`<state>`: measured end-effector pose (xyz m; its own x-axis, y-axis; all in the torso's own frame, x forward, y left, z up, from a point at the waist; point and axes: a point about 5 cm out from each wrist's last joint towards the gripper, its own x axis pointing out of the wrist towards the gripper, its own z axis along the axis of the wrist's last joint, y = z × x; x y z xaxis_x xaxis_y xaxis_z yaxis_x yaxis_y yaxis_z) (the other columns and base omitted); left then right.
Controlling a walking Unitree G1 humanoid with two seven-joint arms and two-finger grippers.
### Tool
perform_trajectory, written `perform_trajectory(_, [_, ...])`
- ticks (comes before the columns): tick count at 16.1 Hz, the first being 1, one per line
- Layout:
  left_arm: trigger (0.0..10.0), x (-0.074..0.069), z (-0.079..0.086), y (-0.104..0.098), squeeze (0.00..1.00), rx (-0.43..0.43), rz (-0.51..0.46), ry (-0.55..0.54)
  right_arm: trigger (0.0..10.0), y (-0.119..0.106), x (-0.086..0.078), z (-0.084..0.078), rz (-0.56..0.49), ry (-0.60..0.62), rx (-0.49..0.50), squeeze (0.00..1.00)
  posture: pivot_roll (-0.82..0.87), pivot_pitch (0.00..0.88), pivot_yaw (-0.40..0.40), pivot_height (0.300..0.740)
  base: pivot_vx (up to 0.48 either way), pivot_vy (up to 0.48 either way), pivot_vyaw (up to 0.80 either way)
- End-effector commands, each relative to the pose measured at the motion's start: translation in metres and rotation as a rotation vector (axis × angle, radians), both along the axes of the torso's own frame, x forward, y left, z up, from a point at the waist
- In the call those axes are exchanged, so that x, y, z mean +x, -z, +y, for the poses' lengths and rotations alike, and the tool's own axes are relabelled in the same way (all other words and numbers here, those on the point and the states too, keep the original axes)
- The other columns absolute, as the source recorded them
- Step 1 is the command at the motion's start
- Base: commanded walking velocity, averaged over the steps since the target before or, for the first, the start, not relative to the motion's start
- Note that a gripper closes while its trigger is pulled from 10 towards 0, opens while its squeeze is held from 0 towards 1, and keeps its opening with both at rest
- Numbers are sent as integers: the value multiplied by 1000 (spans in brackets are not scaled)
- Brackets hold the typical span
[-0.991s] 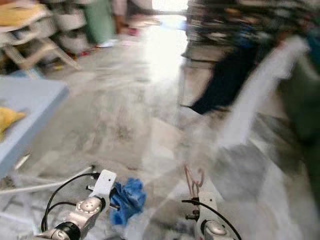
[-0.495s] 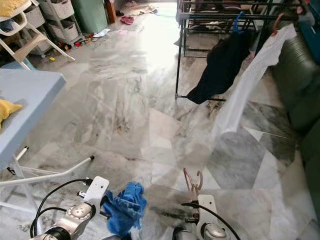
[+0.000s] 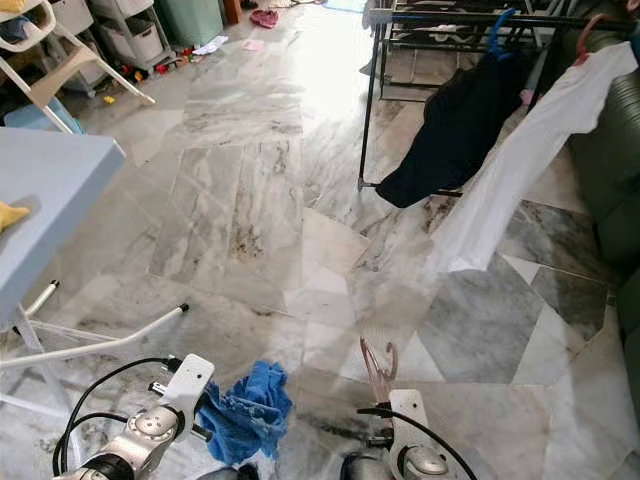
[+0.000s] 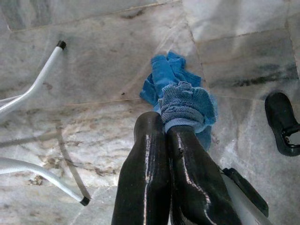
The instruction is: Hang hanger
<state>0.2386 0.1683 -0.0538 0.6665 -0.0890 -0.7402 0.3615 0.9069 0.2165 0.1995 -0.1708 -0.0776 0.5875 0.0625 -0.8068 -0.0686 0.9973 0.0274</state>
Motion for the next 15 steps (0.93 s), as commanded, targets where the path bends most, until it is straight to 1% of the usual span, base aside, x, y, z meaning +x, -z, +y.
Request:
perform_trajectory(1, [10000,-7,3,4,0,5,26,7,10000,9,-16,13,68,-17,45,0,-148,134,68,740,0,-247,0])
perform_trajectory(3, [10000,-8,4,5,0,6,29,5,10000,11,-20,9,81,-10,41,0,-150,137,64,740,0,-249,0])
perform_trajectory(6, [10000,-8,3,5,0,14,28,3,10000,12,-22,7,86,-13,32,0,-143,136,50,740,0,-247,0])
perform_trajectory(11, [10000,-10,2,6,0,7,22,-37,10000,11,-21,7,88,-74,13,0,-112,137,23,740,0,-249,0])
perform_trajectory(15, [10000,-17,1,11,0,-1,30,-109,10000,12,-22,9,91,-81,7,0,-113,113,9,740,0,0,0])
